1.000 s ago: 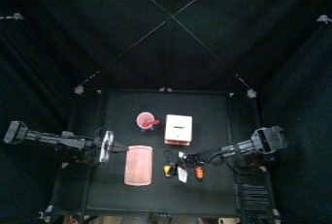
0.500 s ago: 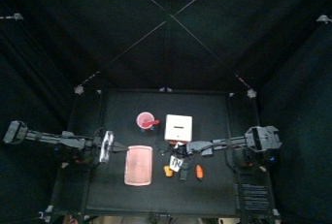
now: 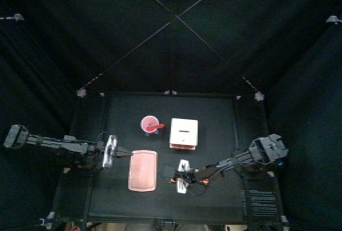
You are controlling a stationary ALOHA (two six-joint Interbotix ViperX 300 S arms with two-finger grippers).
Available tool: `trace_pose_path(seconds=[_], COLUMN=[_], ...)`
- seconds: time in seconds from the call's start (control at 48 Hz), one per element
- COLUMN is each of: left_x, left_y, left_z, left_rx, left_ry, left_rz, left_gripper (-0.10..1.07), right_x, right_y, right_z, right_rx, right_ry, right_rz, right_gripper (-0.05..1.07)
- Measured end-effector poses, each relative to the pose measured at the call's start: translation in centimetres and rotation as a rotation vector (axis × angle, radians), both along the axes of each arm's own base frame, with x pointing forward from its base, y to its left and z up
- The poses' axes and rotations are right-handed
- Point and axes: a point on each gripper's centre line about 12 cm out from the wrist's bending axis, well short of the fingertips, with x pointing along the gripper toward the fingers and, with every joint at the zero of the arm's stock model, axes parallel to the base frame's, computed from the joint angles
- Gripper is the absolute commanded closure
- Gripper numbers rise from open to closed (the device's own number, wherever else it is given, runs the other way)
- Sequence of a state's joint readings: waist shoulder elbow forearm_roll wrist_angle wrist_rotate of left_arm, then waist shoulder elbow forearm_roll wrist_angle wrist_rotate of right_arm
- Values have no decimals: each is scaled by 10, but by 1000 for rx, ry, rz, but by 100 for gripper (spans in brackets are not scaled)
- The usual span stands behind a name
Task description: Grab squash
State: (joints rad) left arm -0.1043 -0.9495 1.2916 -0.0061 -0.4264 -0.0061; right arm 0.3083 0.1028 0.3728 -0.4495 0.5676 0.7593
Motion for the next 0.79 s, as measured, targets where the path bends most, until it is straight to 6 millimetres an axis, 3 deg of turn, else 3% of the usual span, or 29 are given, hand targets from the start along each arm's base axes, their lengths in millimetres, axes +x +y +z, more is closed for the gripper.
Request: trace_pose_path(seconds=[0.292, 0.458, 0.792], left_x=[0, 0, 0], left_y=[0, 1, 2], left_z=[0, 0, -1], left_rx=[2, 2, 2], left_ry=[0, 0, 1], left_rz=[0, 4, 13], left_gripper=[100, 100, 100], right_x=[-7, -14, -17], right_y=[-10, -4, 7], right_z=[-10, -16, -24], right_rx=[-110, -104, -139], right_ry=[-34, -18, -17], right_rz=[-35, -67, -19], right_gripper=[24, 8, 5])
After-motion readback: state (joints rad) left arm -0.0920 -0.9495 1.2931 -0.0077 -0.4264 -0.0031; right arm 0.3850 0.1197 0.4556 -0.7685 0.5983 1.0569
